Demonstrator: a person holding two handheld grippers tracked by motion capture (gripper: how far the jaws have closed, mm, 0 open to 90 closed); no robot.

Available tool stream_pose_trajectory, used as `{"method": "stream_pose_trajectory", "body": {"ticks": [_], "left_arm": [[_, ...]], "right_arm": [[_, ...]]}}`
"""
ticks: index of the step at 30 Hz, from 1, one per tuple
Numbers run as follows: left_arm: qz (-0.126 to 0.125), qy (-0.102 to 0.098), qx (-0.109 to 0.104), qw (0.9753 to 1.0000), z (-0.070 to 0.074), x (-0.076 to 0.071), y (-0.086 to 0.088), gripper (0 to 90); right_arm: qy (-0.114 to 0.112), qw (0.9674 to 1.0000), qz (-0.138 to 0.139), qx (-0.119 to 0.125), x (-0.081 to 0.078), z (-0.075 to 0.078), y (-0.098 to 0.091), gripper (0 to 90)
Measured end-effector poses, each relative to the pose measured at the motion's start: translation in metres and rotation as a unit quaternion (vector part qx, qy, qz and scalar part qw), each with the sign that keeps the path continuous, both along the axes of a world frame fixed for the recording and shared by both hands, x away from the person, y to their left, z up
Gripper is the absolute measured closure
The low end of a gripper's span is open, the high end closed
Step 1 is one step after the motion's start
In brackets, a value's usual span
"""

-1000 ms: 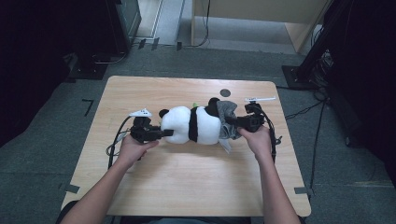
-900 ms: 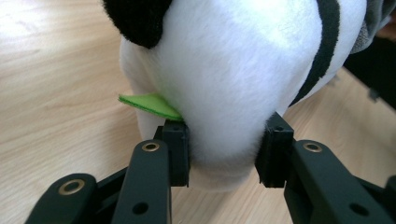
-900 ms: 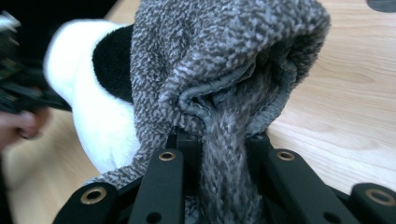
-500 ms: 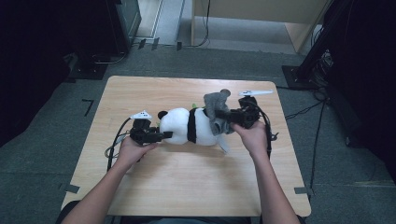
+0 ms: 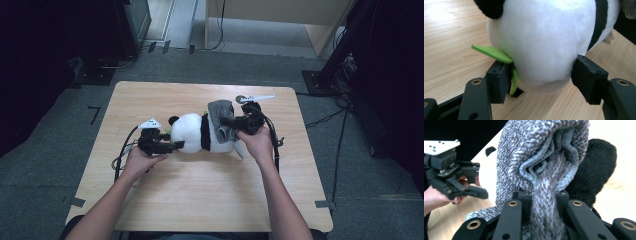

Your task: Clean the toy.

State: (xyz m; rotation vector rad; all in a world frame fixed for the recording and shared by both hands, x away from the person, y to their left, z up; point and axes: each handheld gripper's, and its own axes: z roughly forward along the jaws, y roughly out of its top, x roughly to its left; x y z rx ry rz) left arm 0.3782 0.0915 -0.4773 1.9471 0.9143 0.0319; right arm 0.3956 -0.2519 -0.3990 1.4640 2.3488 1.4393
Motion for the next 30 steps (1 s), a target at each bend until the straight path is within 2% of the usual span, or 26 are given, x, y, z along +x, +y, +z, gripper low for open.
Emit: {"method": "stream_pose_trajectory", "body": {"ticks": [3, 5, 8, 11, 14, 17, 19, 23, 26, 28, 30], "left_arm": [[-0.005, -0.025, 0.014, 0.9996, 0.000, -0.001, 0.003, 34.5], [-0.008, -0.035, 0.016, 0.9992, -0.002, -0.002, 0.006, 34.6], [-0.006, -0.036, 0.013, 0.9993, -0.004, -0.001, 0.009, 36.0], [0.004, -0.027, 0.008, 0.9996, -0.007, 0.001, 0.011, 36.4], [0.008, -0.026, 0.016, 0.9995, -0.012, 0.003, 0.009, 36.7], [0.009, -0.030, 0.005, 0.9995, -0.015, 0.006, 0.007, 36.8], [0.008, -0.025, -0.005, 0.9996, -0.018, 0.009, 0.006, 36.6], [0.006, -0.023, -0.018, 0.9995, -0.026, 0.016, 0.001, 31.9], [0.014, -0.024, -0.028, 0.9992, -0.029, 0.021, -0.002, 29.5], [0.019, -0.022, -0.037, 0.9989, -0.031, 0.023, -0.002, 31.8], [0.022, -0.033, -0.028, 0.9988, -0.030, 0.023, -0.003, 42.7]], "right_arm": [[-0.006, 1.0000, -0.005, 0.006, 0.006, -0.003, 0.000, 75.6], [0.000, 0.9999, -0.009, 0.012, 0.011, -0.004, 0.000, 75.6], [0.001, 0.9998, -0.015, 0.009, 0.018, -0.004, 0.000, 75.7], [-0.003, 0.9998, -0.021, 0.006, 0.026, -0.005, 0.003, 75.6], [0.005, 0.9997, -0.023, 0.010, 0.035, -0.006, 0.003, 75.6], [-0.004, 0.9997, -0.024, 0.005, 0.041, -0.006, 0.005, 75.4], [-0.007, 0.9996, -0.026, 0.002, 0.043, -0.007, 0.006, 75.4], [0.006, 0.9995, -0.031, 0.002, 0.051, -0.008, 0.006, 75.4], [0.009, 0.9992, -0.038, 0.001, 0.055, -0.009, 0.006, 75.4], [0.009, 0.9989, -0.045, 0.005, 0.057, -0.010, 0.006, 75.4], [0.015, 0.9986, -0.048, 0.016, 0.058, -0.010, 0.005, 75.2]]}}
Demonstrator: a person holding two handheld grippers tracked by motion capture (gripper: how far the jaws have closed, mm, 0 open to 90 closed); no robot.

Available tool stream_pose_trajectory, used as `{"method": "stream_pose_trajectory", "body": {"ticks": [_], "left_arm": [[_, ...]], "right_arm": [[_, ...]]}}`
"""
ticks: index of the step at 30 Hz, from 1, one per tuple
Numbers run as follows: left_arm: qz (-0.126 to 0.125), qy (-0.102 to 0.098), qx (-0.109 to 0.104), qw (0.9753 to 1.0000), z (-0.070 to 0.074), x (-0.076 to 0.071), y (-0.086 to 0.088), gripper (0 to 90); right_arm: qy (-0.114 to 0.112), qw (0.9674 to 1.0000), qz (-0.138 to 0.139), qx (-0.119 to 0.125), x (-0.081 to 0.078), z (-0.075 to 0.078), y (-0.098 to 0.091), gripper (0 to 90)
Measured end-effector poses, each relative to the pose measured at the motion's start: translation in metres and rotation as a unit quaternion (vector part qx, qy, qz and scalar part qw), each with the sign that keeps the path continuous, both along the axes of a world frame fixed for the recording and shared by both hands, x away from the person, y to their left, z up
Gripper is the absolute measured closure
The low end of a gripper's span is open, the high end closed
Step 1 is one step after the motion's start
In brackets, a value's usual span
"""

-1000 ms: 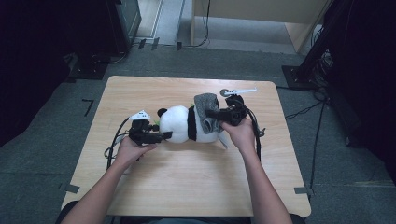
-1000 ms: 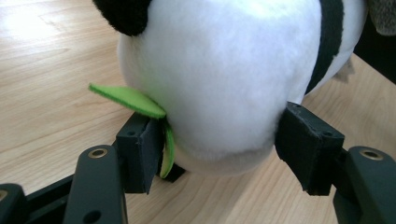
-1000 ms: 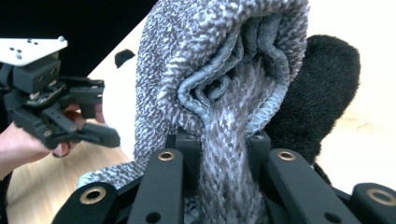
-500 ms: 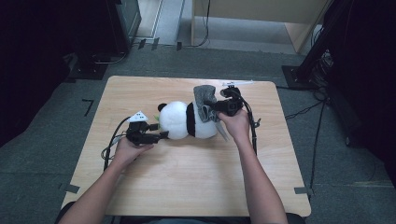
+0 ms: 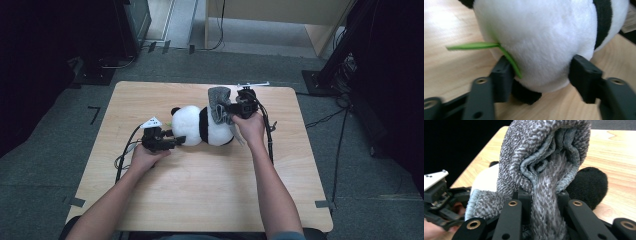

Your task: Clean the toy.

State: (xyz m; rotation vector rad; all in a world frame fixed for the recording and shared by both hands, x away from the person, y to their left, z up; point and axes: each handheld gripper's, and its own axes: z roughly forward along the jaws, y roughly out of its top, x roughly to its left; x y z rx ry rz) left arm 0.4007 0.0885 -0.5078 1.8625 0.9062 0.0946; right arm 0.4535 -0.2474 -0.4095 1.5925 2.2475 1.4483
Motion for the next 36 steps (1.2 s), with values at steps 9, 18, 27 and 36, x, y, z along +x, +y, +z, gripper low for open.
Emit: {"method": "stream_pose_trajectory", "body": {"ticks": [9, 18, 27, 36], "left_arm": [[-0.002, 0.031, 0.006, 0.9995, 0.009, -0.001, -0.002, 70.5], [-0.018, 0.049, 0.001, 0.9987, 0.019, -0.006, 0.000, 74.6], [-0.035, 0.035, 0.013, 0.9987, 0.017, -0.010, 0.012, 71.8], [-0.012, 0.047, 0.003, 0.9988, 0.008, -0.004, 0.009, 50.0]], "right_arm": [[-0.013, 0.9996, 0.023, 0.004, -0.021, 0.027, 0.013, 75.8], [-0.008, 0.9957, 0.093, -0.002, -0.041, 0.030, 0.070, 76.6], [0.028, 0.9917, 0.125, 0.009, -0.044, 0.009, 0.117, 76.4], [0.043, 0.9922, 0.109, -0.042, -0.029, -0.020, 0.123, 76.6]]}}
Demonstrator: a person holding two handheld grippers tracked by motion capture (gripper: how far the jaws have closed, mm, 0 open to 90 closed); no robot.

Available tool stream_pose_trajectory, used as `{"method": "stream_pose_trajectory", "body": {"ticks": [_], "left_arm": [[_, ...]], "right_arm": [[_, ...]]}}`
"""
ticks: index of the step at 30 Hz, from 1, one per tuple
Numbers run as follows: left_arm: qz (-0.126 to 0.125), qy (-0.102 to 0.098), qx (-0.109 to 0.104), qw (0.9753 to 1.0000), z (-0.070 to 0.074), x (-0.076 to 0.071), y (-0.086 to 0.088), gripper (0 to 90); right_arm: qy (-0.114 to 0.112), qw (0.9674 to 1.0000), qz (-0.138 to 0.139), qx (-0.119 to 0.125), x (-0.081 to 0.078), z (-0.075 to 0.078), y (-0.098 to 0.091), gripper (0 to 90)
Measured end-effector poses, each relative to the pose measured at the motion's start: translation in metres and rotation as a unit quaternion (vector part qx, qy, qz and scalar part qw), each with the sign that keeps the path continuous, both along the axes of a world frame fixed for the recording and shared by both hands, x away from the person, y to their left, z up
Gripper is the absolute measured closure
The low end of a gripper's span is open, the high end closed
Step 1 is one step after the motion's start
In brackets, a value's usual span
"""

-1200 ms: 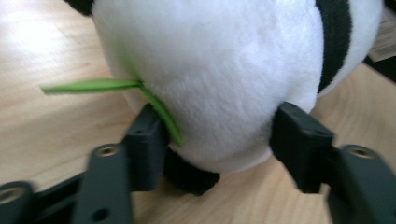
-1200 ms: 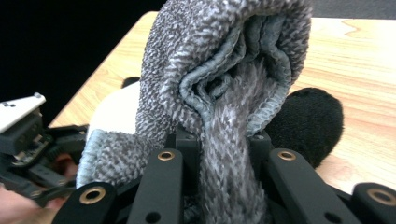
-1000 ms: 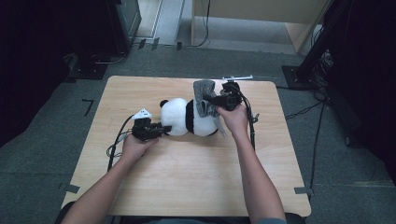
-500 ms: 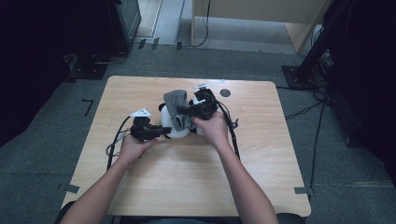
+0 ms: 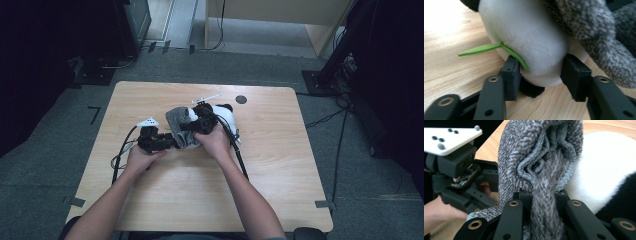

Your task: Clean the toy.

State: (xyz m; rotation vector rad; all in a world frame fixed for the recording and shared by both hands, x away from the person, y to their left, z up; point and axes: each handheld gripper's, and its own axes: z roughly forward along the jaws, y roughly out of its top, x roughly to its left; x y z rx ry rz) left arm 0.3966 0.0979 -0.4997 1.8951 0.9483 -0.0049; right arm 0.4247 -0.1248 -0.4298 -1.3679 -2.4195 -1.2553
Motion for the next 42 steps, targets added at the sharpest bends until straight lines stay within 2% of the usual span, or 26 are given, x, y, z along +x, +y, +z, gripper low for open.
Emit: {"method": "stream_pose_trajectory", "body": {"ticks": [4, 9, 11, 16, 18, 20, 22, 25, 27, 31, 33, 34, 36, 39, 42], "left_arm": [[-0.003, -0.002, 0.011, 0.9999, 0.000, -0.001, -0.002, 42.2], [0.001, 0.000, 0.003, 1.0000, -0.003, 0.000, -0.005, 33.5], [0.007, -0.015, 0.004, 0.9999, -0.006, 0.002, -0.007, 30.1], [0.017, -0.031, -0.006, 0.9993, -0.014, 0.007, -0.012, 21.1], [0.006, -0.030, -0.011, 0.9995, -0.014, 0.007, -0.013, 24.3], [-0.006, -0.029, -0.004, 0.9995, -0.010, 0.006, -0.014, 30.7], [-0.013, -0.032, 0.004, 0.9994, -0.009, 0.005, -0.014, 31.0], [-0.008, -0.027, 0.005, 0.9996, -0.010, 0.006, -0.016, 30.0], [-0.003, -0.027, 0.011, 0.9996, -0.011, 0.007, -0.019, 25.6], [0.010, -0.031, 0.010, 0.9994, -0.013, 0.011, -0.024, 20.3], [0.015, -0.040, 0.014, 0.9990, -0.015, 0.011, -0.026, 19.8], [0.011, -0.046, 0.014, 0.9988, -0.015, 0.010, -0.026, 22.5], [0.015, -0.064, 0.023, 0.9976, -0.015, 0.008, -0.028, 35.7], [0.023, -0.054, 0.020, 0.9981, -0.013, 0.007, -0.027, 51.0], [0.025, -0.052, 0.018, 0.9982, -0.011, 0.007, -0.027, 59.0]], "right_arm": [[0.004, 1.0000, 0.001, -0.005, 0.003, 0.000, 0.000, 76.6], [0.008, 1.0000, -0.001, -0.003, 0.006, -0.001, 0.000, 76.6], [0.010, 0.9999, -0.003, -0.002, 0.008, -0.001, -0.001, 76.6], [0.009, 0.9999, -0.007, -0.006, 0.011, -0.001, -0.002, 76.6], [0.011, 0.9999, -0.006, -0.006, 0.012, -0.001, -0.004, 76.6], [0.015, 0.9999, -0.005, -0.005, 0.013, -0.001, -0.005, 76.6], [0.016, 0.9999, -0.004, -0.001, 0.014, -0.002, -0.007, 76.7], [0.018, 0.9998, -0.003, -0.004, 0.016, -0.002, -0.006, 76.7], [0.019, 0.9998, -0.004, -0.006, 0.016, -0.002, -0.006, 76.7], [0.020, 0.9997, -0.007, -0.009, 0.019, -0.002, -0.006, 76.7], [0.022, 0.9997, -0.010, -0.008, 0.020, -0.002, -0.007, 76.7], [0.022, 0.9996, -0.011, -0.009, 0.020, -0.002, -0.007, 76.7], [0.021, 0.9996, -0.014, -0.012, 0.020, -0.002, -0.007, 76.7], [0.021, 0.9996, -0.017, -0.013, 0.021, -0.001, -0.007, 76.6], [0.016, 0.9995, -0.022, -0.016, 0.020, 0.001, -0.008, 76.2]]}}
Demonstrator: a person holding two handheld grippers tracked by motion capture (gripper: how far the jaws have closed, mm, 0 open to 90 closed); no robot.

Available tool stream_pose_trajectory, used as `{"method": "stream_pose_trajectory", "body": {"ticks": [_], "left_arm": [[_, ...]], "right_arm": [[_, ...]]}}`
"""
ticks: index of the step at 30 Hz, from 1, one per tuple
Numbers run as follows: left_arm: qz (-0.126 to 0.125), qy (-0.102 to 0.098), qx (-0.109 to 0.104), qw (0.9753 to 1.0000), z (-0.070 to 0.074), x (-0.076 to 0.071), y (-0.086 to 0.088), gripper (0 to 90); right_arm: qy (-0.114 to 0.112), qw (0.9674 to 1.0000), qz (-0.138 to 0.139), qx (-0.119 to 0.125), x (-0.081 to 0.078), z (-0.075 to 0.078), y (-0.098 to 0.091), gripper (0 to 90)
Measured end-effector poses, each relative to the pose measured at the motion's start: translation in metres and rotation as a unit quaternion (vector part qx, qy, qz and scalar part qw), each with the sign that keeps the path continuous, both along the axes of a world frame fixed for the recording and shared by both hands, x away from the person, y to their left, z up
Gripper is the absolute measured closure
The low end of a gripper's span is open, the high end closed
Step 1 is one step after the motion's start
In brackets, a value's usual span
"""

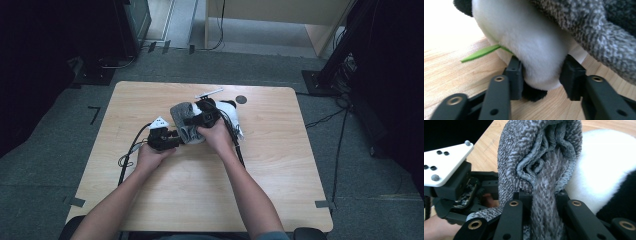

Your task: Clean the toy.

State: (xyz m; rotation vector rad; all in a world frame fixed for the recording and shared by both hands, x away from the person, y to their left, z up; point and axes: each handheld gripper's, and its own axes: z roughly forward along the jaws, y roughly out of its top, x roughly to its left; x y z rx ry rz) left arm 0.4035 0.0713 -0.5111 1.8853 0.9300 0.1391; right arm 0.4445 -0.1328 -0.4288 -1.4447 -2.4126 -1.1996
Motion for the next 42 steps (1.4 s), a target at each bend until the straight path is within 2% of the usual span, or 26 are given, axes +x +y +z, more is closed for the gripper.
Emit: {"method": "stream_pose_trajectory", "body": {"ticks": [5, 7, 10, 16, 20, 23, 30, 35, 37, 39, 42], "left_arm": [[-0.001, 0.000, 0.007, 1.0000, 0.001, -0.001, 0.000, 61.9], [0.000, 0.005, 0.004, 1.0000, 0.002, 0.000, 0.000, 62.1], [-0.001, 0.009, 0.008, 0.9999, 0.003, 0.001, 0.000, 62.4], [-0.002, 0.012, 0.008, 0.9999, 0.005, 0.001, 0.000, 63.1], [-0.003, 0.010, 0.009, 0.9999, 0.006, 0.001, 0.000, 63.5], [-0.004, 0.010, 0.008, 0.9999, 0.006, 0.002, 0.000, 64.2], [-0.004, 0.014, 0.006, 0.9999, 0.005, 0.004, -0.001, 65.4], [-0.003, 0.017, 0.005, 0.9998, 0.005, 0.004, -0.001, 65.4], [-0.003, 0.018, 0.007, 0.9998, 0.004, 0.004, -0.001, 65.4], [-0.003, 0.021, 0.007, 0.9997, 0.004, 0.004, -0.002, 65.4], [-0.001, 0.017, 0.010, 0.9998, 0.004, 0.003, -0.003, 65.5]], "right_arm": [[-0.008, 0.9997, 0.001, -0.022, -0.002, 0.008, -0.005, 76.1], [-0.010, 0.9995, 0.001, -0.029, -0.003, 0.011, -0.014, 76.0], [-0.009, 0.9993, -0.016, -0.032, -0.003, 0.018, -0.036, 76.0], [-0.021, 0.9989, -0.040, -0.014, -0.009, 0.028, -0.080, 76.0], [-0.014, 0.9978, -0.062, 0.018, -0.011, 0.028, -0.109, 76.0], [-0.012, 0.9970, -0.071, 0.029, -0.012, 0.028, -0.122, 75.9], [-0.010, 0.9952, -0.090, 0.036, -0.014, 0.029, -0.146, 75.2], [-0.002, 0.9942, -0.104, 0.029, -0.015, 0.029, -0.159, 75.5], [0.002, 0.9937, -0.103, 0.042, -0.016, 0.031, -0.159, 75.8], [-0.011, 0.9940, -0.100, 0.043, -0.018, 0.036, -0.151, 75.9], [-0.025, 0.9960, -0.078, 0.036, -0.017, 0.045, -0.127, 75.9]]}}
